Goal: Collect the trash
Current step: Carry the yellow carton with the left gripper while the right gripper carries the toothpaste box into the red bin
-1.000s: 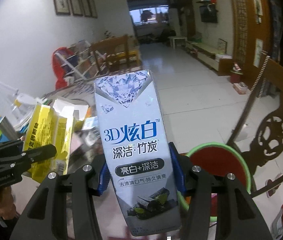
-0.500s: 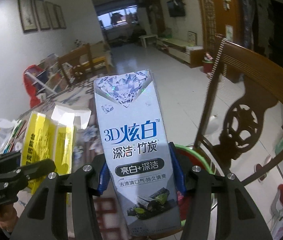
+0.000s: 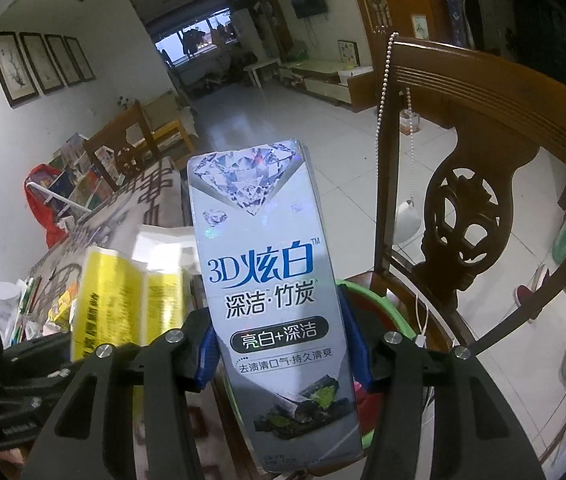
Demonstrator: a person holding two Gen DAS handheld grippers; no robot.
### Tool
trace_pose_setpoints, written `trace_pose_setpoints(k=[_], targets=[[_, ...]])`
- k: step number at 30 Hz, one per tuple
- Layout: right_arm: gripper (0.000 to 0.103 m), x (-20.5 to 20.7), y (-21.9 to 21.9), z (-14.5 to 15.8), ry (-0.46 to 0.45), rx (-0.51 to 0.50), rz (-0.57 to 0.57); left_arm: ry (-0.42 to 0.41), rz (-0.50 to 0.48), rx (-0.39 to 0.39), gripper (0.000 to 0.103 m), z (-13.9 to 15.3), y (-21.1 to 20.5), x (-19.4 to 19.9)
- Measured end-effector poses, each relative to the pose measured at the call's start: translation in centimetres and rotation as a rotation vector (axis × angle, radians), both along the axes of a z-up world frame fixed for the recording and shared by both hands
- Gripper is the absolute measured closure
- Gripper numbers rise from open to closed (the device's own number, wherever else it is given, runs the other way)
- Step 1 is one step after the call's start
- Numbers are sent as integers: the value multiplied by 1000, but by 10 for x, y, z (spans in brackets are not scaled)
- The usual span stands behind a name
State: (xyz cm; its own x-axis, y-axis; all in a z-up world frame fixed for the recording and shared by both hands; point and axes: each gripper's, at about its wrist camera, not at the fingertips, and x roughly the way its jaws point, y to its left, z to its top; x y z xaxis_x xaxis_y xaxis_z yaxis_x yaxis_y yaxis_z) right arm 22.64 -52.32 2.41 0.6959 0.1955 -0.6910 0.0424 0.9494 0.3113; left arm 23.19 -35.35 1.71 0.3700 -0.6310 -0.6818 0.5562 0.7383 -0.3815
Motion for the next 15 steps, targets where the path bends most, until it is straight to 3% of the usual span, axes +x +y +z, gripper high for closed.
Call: trace_pose_setpoints(k=[13, 14, 15], targets=[[53, 6, -14, -8, 27, 22, -46, -6, 13, 31, 74, -8, -10, 11], [51, 7, -14, -8, 30, 27, -50, -3, 18, 32, 70, -9, -9, 11], [50, 7, -15, -9, 33, 30, -53, 2, 26, 29, 58, -9, -7, 11]])
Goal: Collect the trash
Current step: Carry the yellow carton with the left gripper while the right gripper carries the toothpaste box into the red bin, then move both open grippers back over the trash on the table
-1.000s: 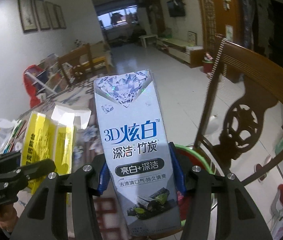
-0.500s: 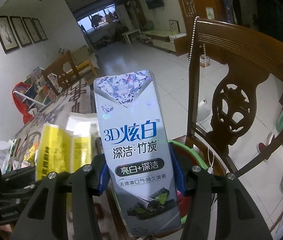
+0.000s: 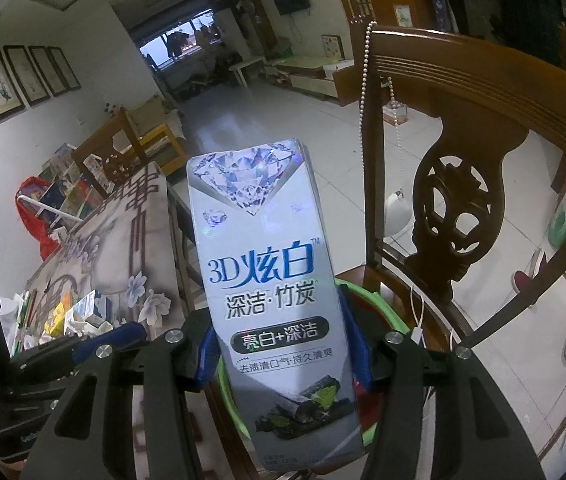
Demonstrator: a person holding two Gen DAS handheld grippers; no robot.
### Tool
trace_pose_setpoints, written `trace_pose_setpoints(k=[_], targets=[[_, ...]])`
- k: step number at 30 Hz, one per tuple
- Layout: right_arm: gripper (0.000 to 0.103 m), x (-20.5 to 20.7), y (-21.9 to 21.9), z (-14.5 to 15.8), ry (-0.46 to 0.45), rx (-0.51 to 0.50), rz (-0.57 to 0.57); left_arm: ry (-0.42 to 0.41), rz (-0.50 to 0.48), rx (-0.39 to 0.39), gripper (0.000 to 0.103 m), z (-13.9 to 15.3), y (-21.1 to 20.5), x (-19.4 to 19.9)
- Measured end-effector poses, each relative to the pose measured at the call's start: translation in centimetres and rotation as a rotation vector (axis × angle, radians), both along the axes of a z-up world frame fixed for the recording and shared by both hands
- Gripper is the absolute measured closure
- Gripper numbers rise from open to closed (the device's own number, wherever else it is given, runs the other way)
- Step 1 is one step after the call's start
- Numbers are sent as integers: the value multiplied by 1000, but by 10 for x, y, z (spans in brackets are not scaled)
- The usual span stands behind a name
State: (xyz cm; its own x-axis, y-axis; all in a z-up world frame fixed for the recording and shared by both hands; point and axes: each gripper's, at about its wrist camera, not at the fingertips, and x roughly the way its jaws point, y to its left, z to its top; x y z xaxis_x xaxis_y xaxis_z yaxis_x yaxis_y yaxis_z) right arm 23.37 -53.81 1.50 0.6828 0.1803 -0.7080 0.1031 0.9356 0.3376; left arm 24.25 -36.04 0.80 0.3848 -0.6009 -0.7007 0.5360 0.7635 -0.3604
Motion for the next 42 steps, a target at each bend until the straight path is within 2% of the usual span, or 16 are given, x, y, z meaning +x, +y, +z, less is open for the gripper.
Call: trace_pose_setpoints(k=[1, 2, 4, 5, 6, 8, 9, 13, 22, 30, 36, 42], targets=[[46, 0, 0, 0, 1, 5, -4, 3, 3, -5, 52, 0, 1, -1], [37, -1, 0, 2, -7, 5, -7, 9, 5, -14, 46, 0, 4, -2], [26, -2, 1, 5, -26, -7, -12, 7, 9, -4, 40, -1, 9, -4], [19, -2, 2, 6, -31, -16, -14, 0, 12, 7, 28, -1, 12, -6], [16, -2, 3, 6, -34, -22, -16, -9, 17, 20, 15, 0, 16, -8], [7, -2, 4, 7, -40, -33, -19, -29, 30, 39, 8, 3, 21, -12], [7, -1, 6, 8, -43, -43, -21, -41, 31, 50, 6, 5, 23, -15], [7, 0, 10, 9, -43, -51, -21, -82, 36, 81, 6, 16, 33, -24], [7, 2, 40, 16, -57, -61, 47, -90, 88, 65, 6, 30, 74, -44], [7, -5, 79, 17, -48, -21, 125, -100, 183, 68, 5, 40, 141, -72], [7, -7, 118, 18, -39, -52, 197, -107, 281, 73, 6, 48, 198, -93], [7, -8, 173, 18, -32, -90, 312, -80, 365, 107, 6, 38, 252, -110]])
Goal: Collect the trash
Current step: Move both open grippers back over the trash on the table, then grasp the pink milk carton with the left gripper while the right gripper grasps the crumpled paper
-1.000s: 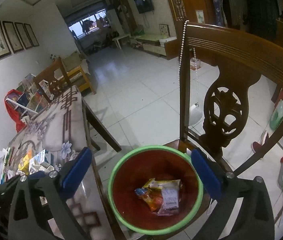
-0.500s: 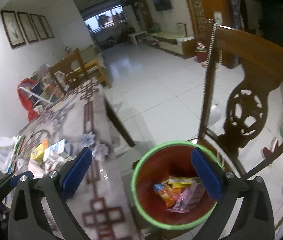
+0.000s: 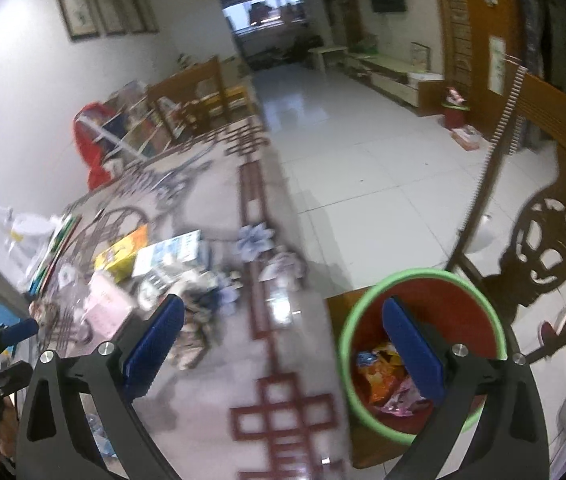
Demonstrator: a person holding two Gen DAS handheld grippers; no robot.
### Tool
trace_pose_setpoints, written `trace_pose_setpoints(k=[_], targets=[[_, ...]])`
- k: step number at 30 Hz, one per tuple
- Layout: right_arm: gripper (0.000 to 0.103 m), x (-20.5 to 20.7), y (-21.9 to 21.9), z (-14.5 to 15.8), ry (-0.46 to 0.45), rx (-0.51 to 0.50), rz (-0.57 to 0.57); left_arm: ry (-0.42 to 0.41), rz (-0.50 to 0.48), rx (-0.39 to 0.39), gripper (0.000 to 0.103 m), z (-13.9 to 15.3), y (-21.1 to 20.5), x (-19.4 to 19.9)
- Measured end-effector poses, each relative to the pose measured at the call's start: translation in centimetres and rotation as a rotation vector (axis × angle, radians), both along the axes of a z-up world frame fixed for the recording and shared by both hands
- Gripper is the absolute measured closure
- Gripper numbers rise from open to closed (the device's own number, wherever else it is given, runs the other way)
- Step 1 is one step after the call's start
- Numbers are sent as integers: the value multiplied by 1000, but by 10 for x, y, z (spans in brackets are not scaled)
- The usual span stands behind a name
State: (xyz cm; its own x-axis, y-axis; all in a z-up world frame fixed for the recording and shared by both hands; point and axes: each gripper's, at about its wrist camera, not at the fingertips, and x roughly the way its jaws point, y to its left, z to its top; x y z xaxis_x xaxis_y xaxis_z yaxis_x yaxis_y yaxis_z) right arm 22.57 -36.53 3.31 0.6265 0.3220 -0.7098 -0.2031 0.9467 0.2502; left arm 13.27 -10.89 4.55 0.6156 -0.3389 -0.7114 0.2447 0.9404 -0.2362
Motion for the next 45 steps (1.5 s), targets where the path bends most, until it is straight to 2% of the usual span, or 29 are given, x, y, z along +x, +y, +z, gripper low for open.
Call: trace_pose_setpoints(k=[8, 15, 23, 31, 36, 40, 43, 45], targets=[[7, -6, 84, -22, 34, -87, 170, 52, 75, 17, 6, -21, 51, -6], [7, -11, 122, -42, 50, -131, 223, 87, 80, 7, 6, -36, 75, 0], [7, 3, 132, -56, 100, -125, 212, 158, 42, 29, 6, -60, 76, 17], [7, 15, 141, -73, 133, -164, 222, 198, 47, 70, 7, -85, 76, 29], [8, 21, 146, -82, 139, -196, 228, 209, 48, 105, 14, -95, 72, 33], [9, 25, 150, -88, 134, -225, 228, 220, 46, 98, 18, -100, 72, 36], [10, 29, 150, -91, 136, -214, 223, 227, 45, 92, 21, -104, 71, 37], [13, 31, 149, -90, 129, -202, 215, 233, 43, 92, 28, -106, 71, 38]])
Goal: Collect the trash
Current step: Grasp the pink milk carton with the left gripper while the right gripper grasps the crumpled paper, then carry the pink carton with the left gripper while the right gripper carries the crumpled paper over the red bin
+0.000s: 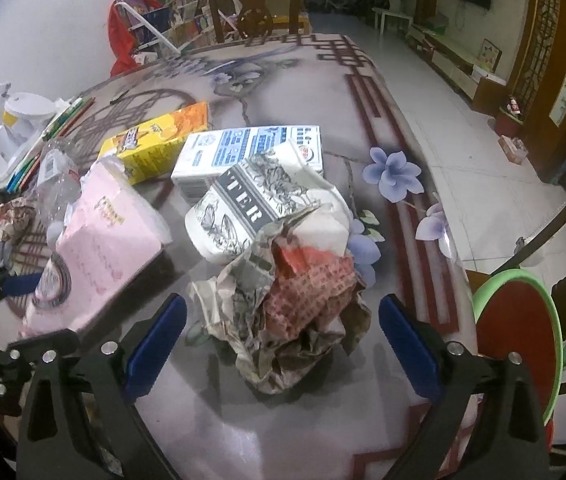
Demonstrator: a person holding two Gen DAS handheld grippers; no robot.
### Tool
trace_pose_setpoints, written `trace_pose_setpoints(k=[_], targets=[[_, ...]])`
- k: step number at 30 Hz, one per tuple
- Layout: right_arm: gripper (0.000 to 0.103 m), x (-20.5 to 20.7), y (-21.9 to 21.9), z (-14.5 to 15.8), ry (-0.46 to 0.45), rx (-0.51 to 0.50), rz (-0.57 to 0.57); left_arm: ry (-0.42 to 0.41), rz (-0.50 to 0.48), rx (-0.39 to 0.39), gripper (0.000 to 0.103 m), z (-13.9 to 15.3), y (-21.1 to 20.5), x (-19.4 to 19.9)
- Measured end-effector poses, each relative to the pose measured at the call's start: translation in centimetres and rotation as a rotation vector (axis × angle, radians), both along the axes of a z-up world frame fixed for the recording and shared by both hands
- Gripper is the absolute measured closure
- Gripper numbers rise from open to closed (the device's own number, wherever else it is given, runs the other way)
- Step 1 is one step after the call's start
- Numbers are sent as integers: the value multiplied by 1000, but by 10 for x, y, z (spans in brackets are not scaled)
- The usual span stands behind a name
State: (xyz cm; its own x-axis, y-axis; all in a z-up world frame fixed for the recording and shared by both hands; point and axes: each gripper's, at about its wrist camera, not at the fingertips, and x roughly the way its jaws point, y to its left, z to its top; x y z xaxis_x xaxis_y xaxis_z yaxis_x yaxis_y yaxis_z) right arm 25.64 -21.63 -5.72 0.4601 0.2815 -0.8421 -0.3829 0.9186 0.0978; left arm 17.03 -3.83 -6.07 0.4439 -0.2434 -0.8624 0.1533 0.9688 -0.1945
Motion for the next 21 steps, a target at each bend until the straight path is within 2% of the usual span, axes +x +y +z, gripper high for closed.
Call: trace_pose_setpoints(k=[3, 5, 7, 12, 21], targets=[[21, 3, -1, 2, -8, 12, -11, 5, -6, -7, 31, -1, -1, 0], [35, 5, 0, -1, 10, 6, -10, 4, -4, -7, 31, -1, -1, 0], [45, 6, 3, -5, 31, 0, -2, 4, -2, -12, 32, -2, -1, -1], [52, 4, 5, -5, 34, -6, 14, 5, 5, -33, 34, 0, 2, -1], [53, -1, 3, 0, 25, 7, 20, -17, 13, -55, 37, 12, 7, -4]])
